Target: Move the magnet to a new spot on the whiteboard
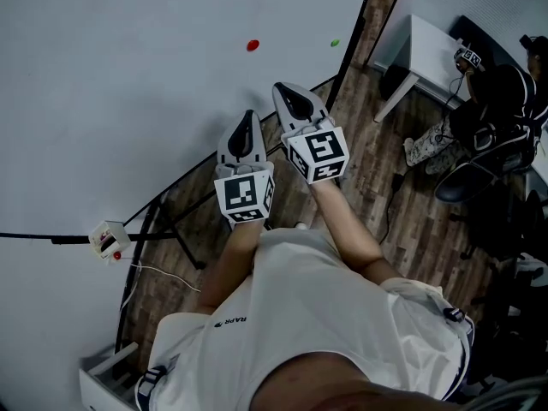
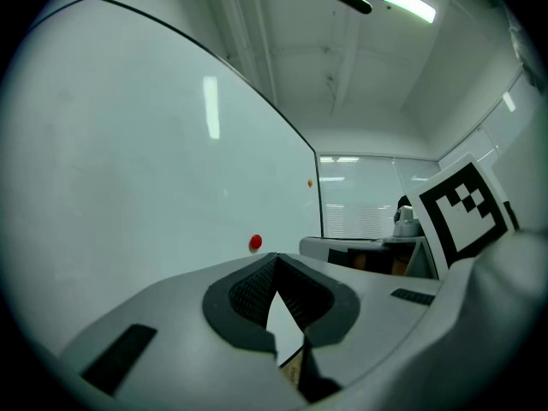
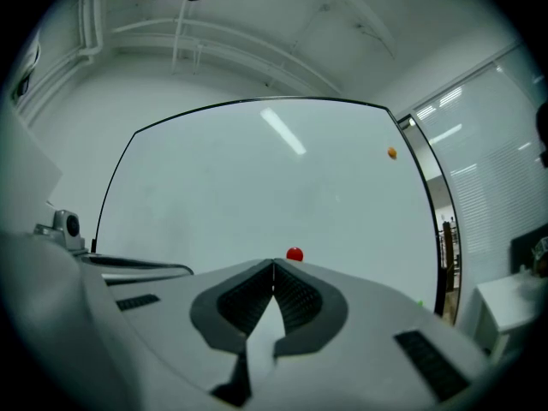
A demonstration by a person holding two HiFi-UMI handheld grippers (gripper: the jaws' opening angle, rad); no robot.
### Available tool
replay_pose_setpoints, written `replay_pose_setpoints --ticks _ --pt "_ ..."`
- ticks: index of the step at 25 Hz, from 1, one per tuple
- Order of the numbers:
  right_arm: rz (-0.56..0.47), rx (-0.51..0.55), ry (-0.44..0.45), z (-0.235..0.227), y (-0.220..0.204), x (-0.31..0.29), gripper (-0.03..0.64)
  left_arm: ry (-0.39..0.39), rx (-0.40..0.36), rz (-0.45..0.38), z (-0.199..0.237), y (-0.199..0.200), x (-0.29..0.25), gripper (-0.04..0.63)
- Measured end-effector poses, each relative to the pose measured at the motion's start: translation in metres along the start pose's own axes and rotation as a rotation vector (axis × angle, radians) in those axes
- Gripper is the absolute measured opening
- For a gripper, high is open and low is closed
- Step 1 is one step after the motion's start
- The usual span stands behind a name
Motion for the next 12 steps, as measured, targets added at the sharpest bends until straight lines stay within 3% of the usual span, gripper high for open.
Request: replay_pose_setpoints --ticks 12 --pt "-0.009 0.013 -0.006 -0.014 0.006 -0.021 0.014 0.010 -0.005 -0.008 0.002 0.001 -0.011 0.002"
Point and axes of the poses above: the fingertips, and each gripper's own axes: x backward along the fingers, z to its left, y out of its top, the point moved 6 cm from there along x, backward along the fingers, and after that the axes turned 5 degrees about -x, right-handed, at the moved point
